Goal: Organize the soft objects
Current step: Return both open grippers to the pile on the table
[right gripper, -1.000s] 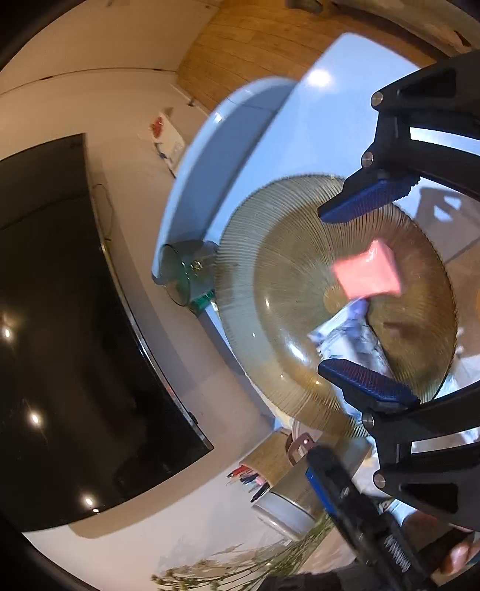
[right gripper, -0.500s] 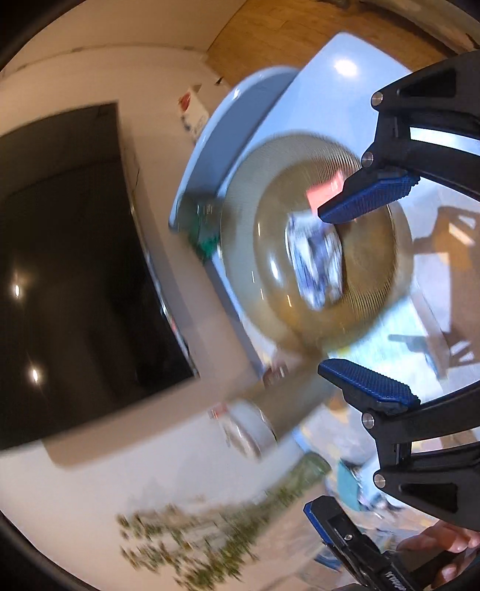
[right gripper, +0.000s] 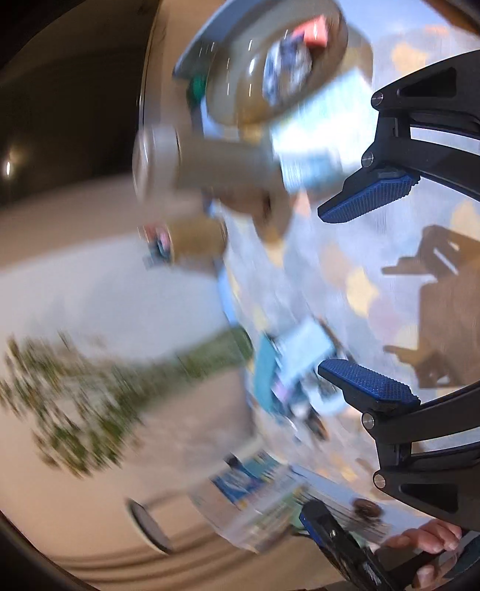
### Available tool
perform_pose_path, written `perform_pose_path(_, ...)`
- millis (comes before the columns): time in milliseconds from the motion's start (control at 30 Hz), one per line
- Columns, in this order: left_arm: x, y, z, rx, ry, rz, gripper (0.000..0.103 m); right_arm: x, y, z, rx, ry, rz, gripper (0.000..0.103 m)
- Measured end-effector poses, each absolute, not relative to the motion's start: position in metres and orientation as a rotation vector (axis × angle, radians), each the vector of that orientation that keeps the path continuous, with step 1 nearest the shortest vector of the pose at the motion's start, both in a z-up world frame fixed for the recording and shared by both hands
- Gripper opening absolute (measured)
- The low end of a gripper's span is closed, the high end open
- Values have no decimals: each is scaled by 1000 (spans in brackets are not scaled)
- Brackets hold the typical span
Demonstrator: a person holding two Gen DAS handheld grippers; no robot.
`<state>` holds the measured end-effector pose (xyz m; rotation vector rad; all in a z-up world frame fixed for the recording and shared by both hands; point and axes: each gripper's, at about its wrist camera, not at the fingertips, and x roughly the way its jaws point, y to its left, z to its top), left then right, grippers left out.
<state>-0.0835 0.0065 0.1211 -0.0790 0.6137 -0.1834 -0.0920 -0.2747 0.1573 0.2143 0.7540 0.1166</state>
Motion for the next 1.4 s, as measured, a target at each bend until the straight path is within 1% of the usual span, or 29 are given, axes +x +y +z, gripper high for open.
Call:
perform_pose_path(133, -71, 39, 73, -52, 670, -42, 91, -80, -224, 130, 108, 746, 201, 75)
perform_pose_path(233, -60, 52, 44, -27, 711, 6, 91, -75, -203, 108, 33, 742, 213, 75)
perform_pose_path(367, -53, 60, 21, -36, 735, 25, 91, -65, -188, 77, -31, 772, 222, 75)
perform_pose_path(433, -50, 62, 13, -61, 790, 35, 91, -60, -188, 64, -37, 810, 210, 75)
perform_pose_path(567, -56, 66, 16, -88, 766, 12, 91, -58, -192, 59, -17, 834, 208, 75)
perform_pose_path(667, -58, 72, 16, -123, 768, 8, 91, -56, -192, 57, -16, 849, 207, 79)
perform_pose_path(833, -59, 77, 15, -161, 769, -8, 91, -56, -190, 57, -25, 852, 218, 79)
perform_pose_path(1167, -58, 72, 19, -123, 774, -20, 90, -56, -203, 61, 60, 843, 232, 79)
perform_pose_path(1300, -59, 71, 43, -114, 765, -83, 90, -48, -222, 74, 190, 910, 296, 79)
perform_pose_path(1400, -44, 61, 70, -18, 745, -116, 90, -32, -227, 96, 148, 933, 283, 79)
